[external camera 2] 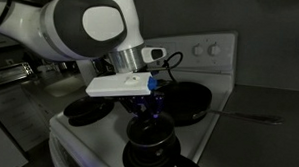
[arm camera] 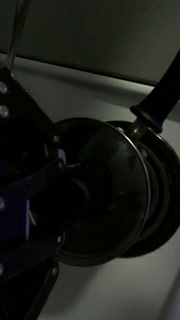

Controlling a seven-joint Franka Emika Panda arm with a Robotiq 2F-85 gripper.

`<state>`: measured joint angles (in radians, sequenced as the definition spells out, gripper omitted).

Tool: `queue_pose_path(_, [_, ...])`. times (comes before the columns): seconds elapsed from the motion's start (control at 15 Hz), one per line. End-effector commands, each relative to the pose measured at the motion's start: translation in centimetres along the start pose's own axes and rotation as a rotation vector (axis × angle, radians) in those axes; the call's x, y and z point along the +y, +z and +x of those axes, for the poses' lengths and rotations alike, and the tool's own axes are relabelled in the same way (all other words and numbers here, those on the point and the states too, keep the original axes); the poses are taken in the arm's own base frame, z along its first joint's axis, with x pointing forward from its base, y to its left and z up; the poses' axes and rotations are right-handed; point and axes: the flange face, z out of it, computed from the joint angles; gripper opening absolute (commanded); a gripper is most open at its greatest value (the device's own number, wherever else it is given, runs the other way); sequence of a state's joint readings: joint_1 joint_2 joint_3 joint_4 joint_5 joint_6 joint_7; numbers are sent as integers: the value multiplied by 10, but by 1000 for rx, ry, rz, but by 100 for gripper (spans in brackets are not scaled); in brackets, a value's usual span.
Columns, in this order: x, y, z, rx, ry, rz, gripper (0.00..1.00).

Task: Close the pot

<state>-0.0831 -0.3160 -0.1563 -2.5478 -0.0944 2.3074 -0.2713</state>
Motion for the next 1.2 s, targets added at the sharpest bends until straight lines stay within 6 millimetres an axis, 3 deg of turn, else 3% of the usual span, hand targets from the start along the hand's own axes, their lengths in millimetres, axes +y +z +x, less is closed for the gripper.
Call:
queue_pose_path(0.0, [4,15,10,-2,-29,22,15])
queue_pose_path(0.27, [0,18,10,-20,-52,27,15])
queue_pose_path(0.33, [-2,18,10,-29,-63,27,48])
queue_pose_path(0.4, [-5,15,10,-32,-75,29,66])
queue_pose_path(0.73, [-19,-11,12,-57,-129,-2,99])
queue_pose_path(1.13, [-36,-68,8,-96,-186,-83,100])
